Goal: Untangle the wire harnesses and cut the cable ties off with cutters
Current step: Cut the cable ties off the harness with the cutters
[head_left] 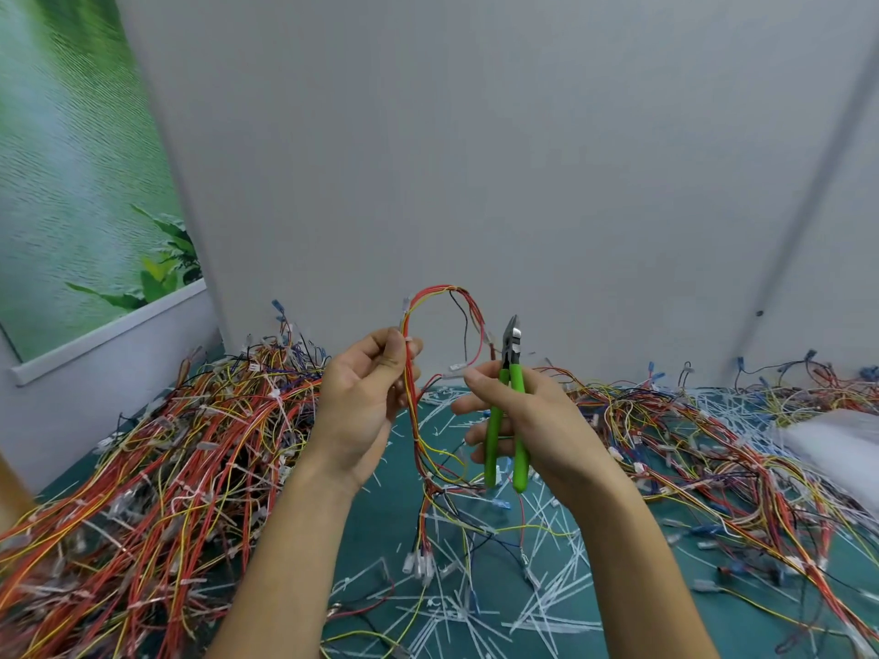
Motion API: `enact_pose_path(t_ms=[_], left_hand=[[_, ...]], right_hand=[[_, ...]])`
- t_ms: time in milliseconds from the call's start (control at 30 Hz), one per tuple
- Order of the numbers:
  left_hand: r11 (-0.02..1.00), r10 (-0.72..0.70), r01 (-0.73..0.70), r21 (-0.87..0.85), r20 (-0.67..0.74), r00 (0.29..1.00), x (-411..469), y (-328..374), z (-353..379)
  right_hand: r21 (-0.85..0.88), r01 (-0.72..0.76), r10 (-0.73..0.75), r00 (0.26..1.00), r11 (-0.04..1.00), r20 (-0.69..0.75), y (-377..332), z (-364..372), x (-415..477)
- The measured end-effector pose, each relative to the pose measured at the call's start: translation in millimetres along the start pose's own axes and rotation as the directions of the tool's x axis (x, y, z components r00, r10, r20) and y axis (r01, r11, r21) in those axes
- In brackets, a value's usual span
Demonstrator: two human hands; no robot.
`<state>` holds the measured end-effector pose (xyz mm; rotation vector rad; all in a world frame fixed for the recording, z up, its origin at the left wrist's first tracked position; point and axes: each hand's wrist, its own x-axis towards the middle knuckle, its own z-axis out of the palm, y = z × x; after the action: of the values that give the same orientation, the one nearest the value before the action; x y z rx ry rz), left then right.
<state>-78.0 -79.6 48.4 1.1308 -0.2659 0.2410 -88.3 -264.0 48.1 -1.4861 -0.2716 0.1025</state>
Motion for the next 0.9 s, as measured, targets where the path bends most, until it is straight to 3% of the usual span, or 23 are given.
enact_pose_path(t_ms=[367,500,600,800,900], left_hand=[[0.941,0.004,0.045,-0.334,0.146,0.989,0,9,-2],[0.891,-0.037,0.123,-0.437,0.200,0.979,-1,6,4],[0.866,-0.048,0.151,-0.477,0.221,0.974,-1,3,7],[0.963,-0.054,0.078,-0.256,0.102,0.993,2,1,4],[0.999,-0.052,0.053,0.003,0.147,0.988,-1,0,5]], right_hand=[[-0.093,-0.038,0.046,0.996,0.995,0.079,5,1,1],[0.022,-0.029,0.025,0.989,0.999,0.148,9,20,2],[0.056,0.022,-0.029,0.993,0.998,0.117,13,29,3],[-0.032,0.141,-0.142,0.990,0.989,-0.019,14,26,6],[-0.043,0.183,-0.187,0.974,0.982,-0.128,16,25,9]])
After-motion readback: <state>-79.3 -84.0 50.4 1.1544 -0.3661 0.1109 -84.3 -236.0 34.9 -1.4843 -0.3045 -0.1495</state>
